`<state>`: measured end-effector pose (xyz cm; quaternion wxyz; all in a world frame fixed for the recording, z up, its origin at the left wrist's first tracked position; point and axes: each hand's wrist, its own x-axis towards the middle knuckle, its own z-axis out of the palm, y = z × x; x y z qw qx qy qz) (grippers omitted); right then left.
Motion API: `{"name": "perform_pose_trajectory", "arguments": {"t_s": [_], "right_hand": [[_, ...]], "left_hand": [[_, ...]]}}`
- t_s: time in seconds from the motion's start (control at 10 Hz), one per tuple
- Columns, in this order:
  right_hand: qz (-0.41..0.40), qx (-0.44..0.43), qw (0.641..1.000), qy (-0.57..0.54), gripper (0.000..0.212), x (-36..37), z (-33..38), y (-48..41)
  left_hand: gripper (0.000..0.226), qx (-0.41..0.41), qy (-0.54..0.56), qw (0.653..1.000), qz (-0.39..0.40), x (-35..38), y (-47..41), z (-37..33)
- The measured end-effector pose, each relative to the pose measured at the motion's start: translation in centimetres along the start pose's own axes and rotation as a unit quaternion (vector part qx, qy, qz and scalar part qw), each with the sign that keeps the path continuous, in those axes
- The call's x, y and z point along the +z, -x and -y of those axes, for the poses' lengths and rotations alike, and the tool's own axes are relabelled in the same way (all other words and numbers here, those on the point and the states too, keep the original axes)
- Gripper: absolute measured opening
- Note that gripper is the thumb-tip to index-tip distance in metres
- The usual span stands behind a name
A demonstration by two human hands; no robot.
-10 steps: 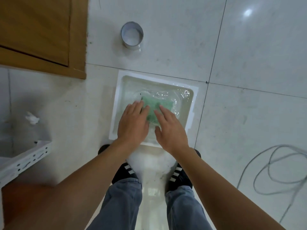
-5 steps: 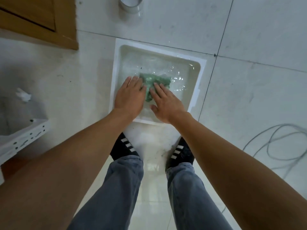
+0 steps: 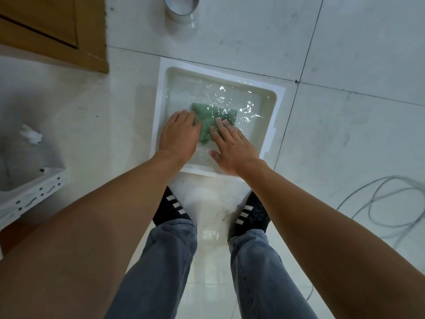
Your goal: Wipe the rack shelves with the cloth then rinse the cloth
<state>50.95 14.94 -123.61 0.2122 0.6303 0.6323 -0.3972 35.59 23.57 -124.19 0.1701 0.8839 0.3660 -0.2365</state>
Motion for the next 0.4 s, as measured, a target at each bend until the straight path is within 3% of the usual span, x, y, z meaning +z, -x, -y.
{"name": "perform_pose_trajectory", "arguments": {"t_s": [0.1, 0.3, 0.4], "right_hand": [[-0.003, 0.001, 1.0, 0.003, 0.067, -0.8, -0.2, 1.3], [0.063, 0.066, 0.994, -0.067, 0.069, -4.4, 0.3, 5.1], [0.073, 0.074, 0.99, -0.1, 0.069, -7.9, 0.6, 8.1]], "left_hand": [[0.028, 0.007, 0.05, 0.999, -0.021, -0.8, 1.1, 0.1], [0.05, -0.081, 0.233, 0.956, 0.156, -6.0, 4.2, -0.2], [0.052, -0.083, 0.216, 0.954, 0.188, -9.6, 6.2, -0.4]]}}
